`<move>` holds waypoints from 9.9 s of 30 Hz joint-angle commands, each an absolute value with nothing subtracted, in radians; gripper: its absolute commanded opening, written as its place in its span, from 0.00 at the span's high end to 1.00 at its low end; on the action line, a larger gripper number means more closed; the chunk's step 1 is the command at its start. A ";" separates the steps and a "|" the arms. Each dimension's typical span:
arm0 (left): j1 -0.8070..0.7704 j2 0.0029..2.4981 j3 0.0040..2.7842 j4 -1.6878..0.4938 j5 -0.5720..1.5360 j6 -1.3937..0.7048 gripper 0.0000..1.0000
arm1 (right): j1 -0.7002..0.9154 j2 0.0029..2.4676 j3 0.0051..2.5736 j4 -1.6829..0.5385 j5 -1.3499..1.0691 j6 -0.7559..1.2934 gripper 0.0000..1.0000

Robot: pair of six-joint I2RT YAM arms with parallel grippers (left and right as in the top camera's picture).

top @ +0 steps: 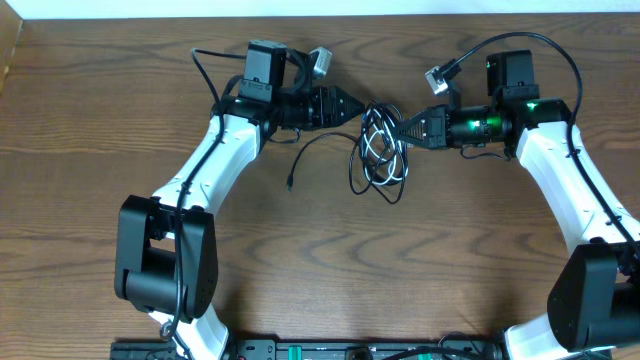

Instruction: Untangle cables

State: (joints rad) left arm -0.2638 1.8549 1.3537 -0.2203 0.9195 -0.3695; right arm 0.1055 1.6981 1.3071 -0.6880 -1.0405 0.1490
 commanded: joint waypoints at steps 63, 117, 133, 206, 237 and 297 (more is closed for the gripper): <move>-0.448 1.919 1.343 -0.406 0.342 -0.256 0.37 | 0.102 1.692 1.328 -0.692 -1.076 0.118 0.99; -0.345 1.775 1.348 -0.538 0.316 -0.232 0.29 | 0.246 1.679 1.056 -0.710 -0.156 0.318 0.66; -0.346 1.775 1.348 -0.530 0.324 -0.233 0.29 | 0.248 1.667 0.947 -0.547 -0.224 0.303 0.99; -0.613 1.955 1.348 0.014 0.463 -0.222 0.57 | 0.113 1.588 1.452 -0.961 -0.889 -0.017 0.99; -0.498 2.018 1.348 0.024 0.704 -0.267 0.93 | -0.058 1.589 1.452 -0.966 -0.601 0.094 0.99; -0.287 1.466 1.348 -0.398 0.599 -1.031 0.92 | 0.308 1.713 1.478 -0.739 -0.479 -0.001 0.01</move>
